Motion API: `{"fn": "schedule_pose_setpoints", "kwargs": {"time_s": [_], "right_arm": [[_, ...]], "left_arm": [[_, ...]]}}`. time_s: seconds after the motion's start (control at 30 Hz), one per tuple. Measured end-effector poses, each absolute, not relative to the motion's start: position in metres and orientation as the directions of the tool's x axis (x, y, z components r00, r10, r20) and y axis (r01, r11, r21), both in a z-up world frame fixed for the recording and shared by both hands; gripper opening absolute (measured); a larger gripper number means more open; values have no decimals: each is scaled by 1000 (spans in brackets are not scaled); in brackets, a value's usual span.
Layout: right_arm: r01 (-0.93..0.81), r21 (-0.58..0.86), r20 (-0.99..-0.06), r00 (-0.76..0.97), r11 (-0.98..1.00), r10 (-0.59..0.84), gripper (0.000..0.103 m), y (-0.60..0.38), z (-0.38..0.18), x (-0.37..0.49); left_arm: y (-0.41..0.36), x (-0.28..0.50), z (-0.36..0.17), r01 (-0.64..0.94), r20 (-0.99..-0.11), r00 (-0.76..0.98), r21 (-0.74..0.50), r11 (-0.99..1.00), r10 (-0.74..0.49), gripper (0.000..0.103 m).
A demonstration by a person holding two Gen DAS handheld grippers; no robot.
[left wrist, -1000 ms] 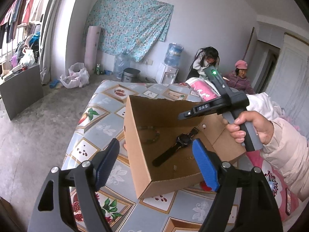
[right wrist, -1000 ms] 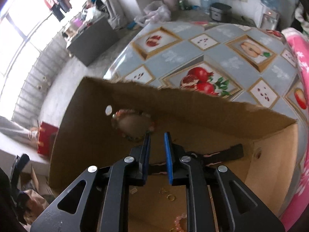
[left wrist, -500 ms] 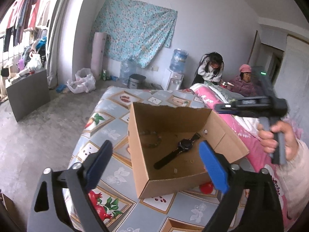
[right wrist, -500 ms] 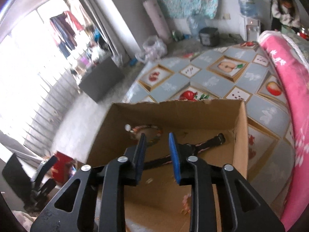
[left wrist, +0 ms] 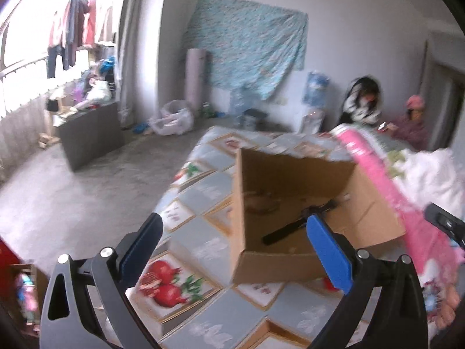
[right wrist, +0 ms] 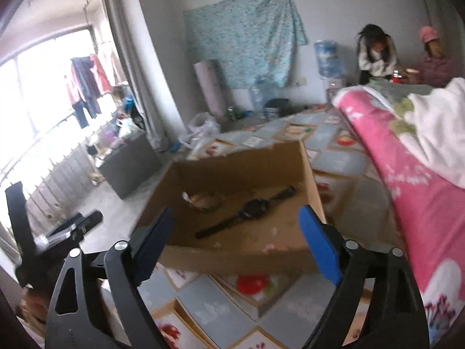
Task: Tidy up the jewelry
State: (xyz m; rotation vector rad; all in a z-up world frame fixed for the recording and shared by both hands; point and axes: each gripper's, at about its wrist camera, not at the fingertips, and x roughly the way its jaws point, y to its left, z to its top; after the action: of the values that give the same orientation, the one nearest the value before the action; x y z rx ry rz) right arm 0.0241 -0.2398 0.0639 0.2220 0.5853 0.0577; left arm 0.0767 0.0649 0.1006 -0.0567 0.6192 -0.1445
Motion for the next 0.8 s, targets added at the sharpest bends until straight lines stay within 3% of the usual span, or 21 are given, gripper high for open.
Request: {"fn": "schedule_pose_setpoints", "kwargs": {"time_s": [0.13,0.3,0.53,0.8], "right_arm": [[53,193,-572,818,980,68,89,-237,47,17],[58,154,-574,818,986,42,93,-233,40,4],[102,121,-586,810,987,-12,95,-230,31,-10],[121,80,-591,805,989,-51,95,-225,23,-18]], "left_arm": [[57,68,99,59,-589,807,7,998,-43,97],[53,56,97,-14,-591,807,22,1000,25,97],[37,49,82,-11,-648,760,76,997,57,97],[28,46,66,-7,-677,735,48,999,38,97]]}}
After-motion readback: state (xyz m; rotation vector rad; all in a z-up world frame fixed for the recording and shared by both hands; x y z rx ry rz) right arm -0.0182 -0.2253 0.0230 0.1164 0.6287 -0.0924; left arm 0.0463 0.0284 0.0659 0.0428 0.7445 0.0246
